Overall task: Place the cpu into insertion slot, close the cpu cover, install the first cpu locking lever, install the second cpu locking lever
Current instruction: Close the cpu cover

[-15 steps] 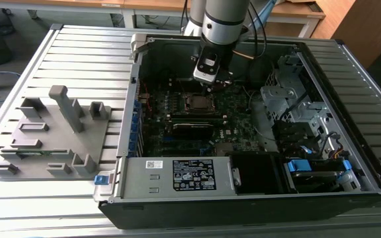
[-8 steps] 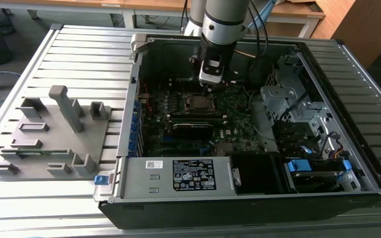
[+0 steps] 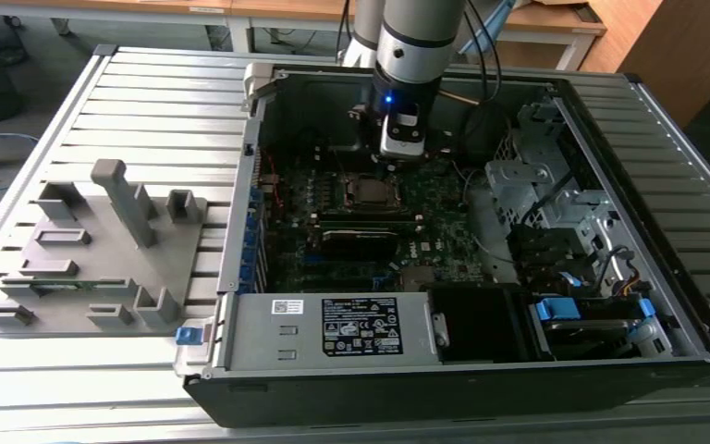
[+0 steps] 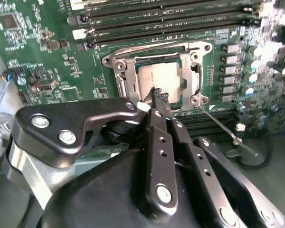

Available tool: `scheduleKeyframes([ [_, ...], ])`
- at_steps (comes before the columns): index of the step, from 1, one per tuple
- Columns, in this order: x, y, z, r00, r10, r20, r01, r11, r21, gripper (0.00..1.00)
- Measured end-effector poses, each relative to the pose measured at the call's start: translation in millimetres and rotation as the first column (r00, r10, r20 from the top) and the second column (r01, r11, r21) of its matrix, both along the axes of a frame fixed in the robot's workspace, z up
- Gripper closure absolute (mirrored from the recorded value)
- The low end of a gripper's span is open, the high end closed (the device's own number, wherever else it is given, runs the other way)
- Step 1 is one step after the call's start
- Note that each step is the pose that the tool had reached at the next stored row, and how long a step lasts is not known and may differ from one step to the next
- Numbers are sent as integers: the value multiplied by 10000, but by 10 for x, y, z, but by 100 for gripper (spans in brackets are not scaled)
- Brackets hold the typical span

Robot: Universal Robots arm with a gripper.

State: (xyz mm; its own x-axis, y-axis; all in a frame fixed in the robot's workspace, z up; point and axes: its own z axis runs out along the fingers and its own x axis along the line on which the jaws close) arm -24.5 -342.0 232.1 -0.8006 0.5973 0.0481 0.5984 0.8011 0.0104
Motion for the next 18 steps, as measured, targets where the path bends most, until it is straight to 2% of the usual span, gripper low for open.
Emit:
scheduleKeyframes([
  [3,0,0,-1,9989,471,0,-471,9989,8,89],
  [5,0,0,-2,9969,793,1,-793,9968,13,89],
  [9,0,0,-3,9890,1479,1,-1479,9890,16,89],
  [13,0,0,-5,9766,2149,2,-2149,9766,18,89],
  [16,0,0,-6,9642,2651,2,-2651,9642,19,89],
  [18,0,0,-8,9546,2980,1,-2980,9546,19,89],
])
